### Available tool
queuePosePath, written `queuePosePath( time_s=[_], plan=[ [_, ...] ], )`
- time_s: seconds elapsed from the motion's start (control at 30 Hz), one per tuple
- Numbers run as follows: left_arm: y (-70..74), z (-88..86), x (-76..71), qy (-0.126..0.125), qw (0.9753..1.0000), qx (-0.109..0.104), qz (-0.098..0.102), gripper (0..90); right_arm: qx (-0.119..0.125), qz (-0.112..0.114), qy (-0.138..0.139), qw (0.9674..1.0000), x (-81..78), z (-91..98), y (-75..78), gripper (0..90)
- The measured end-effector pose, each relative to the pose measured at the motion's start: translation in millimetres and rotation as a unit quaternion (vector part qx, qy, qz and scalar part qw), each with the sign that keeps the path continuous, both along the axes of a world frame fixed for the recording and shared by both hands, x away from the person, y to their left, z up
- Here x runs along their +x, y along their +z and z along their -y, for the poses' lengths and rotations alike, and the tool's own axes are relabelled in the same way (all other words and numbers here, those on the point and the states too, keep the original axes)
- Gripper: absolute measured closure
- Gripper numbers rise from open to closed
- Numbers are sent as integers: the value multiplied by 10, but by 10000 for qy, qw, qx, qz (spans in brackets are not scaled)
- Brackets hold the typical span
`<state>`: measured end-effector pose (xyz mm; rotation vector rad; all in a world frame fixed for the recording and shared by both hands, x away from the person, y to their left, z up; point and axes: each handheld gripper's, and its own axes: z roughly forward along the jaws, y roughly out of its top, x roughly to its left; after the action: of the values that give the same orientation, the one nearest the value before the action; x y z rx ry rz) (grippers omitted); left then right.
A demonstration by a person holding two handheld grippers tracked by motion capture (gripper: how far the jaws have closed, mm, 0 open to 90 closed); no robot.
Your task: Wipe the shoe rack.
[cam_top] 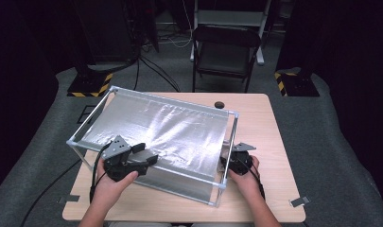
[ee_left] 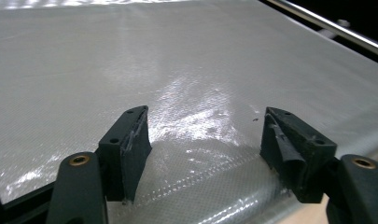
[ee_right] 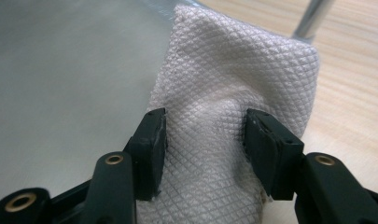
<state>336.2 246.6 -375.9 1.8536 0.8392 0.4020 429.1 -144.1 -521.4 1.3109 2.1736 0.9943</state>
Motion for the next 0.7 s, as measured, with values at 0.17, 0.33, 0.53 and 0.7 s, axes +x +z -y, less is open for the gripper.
queuePosePath(
  time_s=[0.17, 0.33, 0.53, 0.7],
  plan=[
    [9, 6, -63, -256, 9995, -206, -28, 267, 147, 175, -47, 9997, 79, 42, -37, 492],
    [24, 11, -118, -585, 9983, -40, -36, 229, 94, 61, -2, 9999, 74, 50, -20, 492],
    [-3, 49, -156, -528, 9985, 138, 34, 230, 58, -3, -77, 10000, 55, 33, 1, 533],
    [-83, 41, -173, -458, 9987, -98, 211, 232, 83, -242, -34, 9997, -42, 18, 53, 617]
  ],
)
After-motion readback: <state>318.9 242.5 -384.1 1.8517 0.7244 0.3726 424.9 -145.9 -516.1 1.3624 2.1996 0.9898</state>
